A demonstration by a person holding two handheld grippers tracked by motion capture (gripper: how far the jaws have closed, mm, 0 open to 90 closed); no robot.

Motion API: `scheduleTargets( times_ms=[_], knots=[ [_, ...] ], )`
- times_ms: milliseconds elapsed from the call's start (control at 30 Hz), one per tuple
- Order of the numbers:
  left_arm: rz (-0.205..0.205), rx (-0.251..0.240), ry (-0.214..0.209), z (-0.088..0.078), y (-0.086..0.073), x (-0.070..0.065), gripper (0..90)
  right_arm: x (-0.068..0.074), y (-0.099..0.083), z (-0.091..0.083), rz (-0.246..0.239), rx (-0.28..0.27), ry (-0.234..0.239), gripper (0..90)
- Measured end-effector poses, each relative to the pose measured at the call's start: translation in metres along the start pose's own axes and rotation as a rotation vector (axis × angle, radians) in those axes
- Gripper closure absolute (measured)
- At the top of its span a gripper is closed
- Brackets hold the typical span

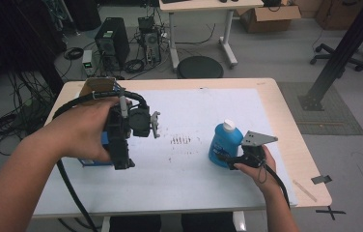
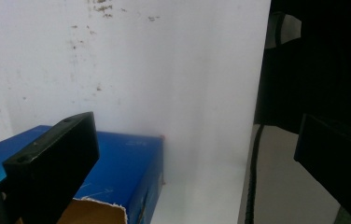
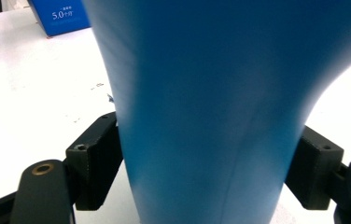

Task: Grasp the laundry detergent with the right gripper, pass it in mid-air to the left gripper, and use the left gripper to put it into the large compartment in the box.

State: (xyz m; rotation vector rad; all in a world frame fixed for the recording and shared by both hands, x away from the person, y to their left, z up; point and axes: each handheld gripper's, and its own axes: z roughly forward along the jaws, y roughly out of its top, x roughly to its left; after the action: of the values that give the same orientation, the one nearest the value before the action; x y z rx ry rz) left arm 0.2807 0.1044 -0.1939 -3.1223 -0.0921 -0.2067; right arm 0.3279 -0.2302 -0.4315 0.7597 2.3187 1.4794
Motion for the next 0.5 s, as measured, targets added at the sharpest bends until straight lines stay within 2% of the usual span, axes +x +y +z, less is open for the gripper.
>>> scheduleTargets(
  times_ms=[500],
  knots=[
    [-0.001, -0.002, 0.000, 0.0010, 0.0001, 0.0016, 0.4, -0.0001, -0.0005, 0.0003, -0.013, -0.008, 0.002, 32.0]
  ],
)
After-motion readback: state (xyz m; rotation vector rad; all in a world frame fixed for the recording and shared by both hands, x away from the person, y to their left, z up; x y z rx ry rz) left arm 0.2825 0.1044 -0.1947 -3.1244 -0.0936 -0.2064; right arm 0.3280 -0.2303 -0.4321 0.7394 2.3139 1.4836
